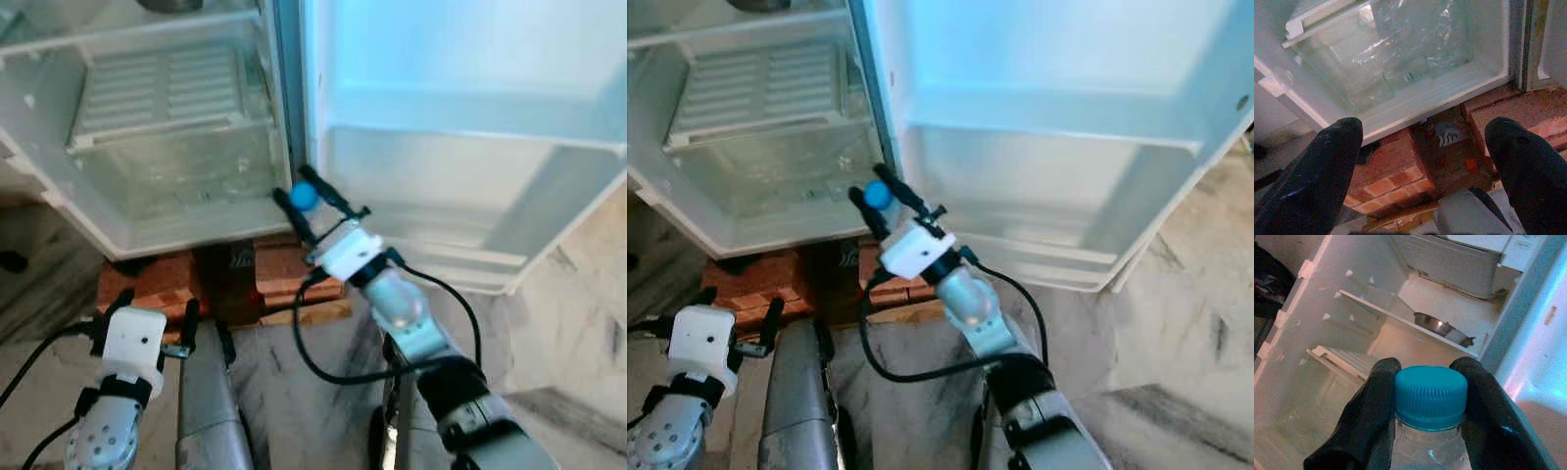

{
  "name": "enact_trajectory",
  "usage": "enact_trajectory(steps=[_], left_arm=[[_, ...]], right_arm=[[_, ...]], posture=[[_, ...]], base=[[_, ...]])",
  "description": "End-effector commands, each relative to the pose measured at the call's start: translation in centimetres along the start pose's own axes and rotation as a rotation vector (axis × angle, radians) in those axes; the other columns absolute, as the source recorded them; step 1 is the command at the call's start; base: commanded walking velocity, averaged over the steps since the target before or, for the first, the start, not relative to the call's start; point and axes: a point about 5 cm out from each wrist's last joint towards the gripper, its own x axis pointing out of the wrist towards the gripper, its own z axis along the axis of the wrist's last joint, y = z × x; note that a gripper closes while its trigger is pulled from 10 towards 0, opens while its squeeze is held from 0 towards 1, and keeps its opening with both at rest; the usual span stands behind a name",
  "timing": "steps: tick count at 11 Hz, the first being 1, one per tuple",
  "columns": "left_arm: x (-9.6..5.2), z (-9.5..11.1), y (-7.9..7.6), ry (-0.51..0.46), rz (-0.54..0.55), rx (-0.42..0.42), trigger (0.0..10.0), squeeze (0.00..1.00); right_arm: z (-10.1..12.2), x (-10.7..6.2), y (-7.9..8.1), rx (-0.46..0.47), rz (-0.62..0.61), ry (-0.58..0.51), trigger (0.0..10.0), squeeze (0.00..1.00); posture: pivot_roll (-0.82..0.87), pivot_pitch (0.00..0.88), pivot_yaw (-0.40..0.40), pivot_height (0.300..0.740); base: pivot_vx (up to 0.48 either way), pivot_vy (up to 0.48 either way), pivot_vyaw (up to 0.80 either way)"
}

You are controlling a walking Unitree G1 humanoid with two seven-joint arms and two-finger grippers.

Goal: Restocking fridge

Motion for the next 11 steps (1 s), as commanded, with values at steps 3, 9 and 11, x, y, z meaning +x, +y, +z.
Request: enact_trajectory(steps=[3, 9, 11], left_arm=[[-0.7, 0.1, 0.4, 0.020, -0.017, 0.011, 10.0, 0.00], [-0.7, 0.3, 0.5, 0.031, -0.022, 0.013, 10.0, 0.00], [-0.6, 0.3, 0.3, 0.031, -0.025, 0.015, 10.0, 0.00]], right_arm=[[1.2, 2.8, -1.2, -0.151, -0.009, -0.116, 10.0, 0.00], [-2.6, 1.6, -2.5, -0.033, -0.270, 0.113, 10.0, 0.00], [-4.6, 0.2, -2.0, 0.079, -0.360, 0.267, 10.0, 0.00]], posture=[[0.29, 0.223, 0.060, 0.469], [0.29, 0.231, 0.071, 0.469], [0.28, 0.229, 0.070, 0.469]], base=[[0.000, 0.000, 0.00], [0.000, 0.000, 0.00], [0.000, 0.000, 0.00]])
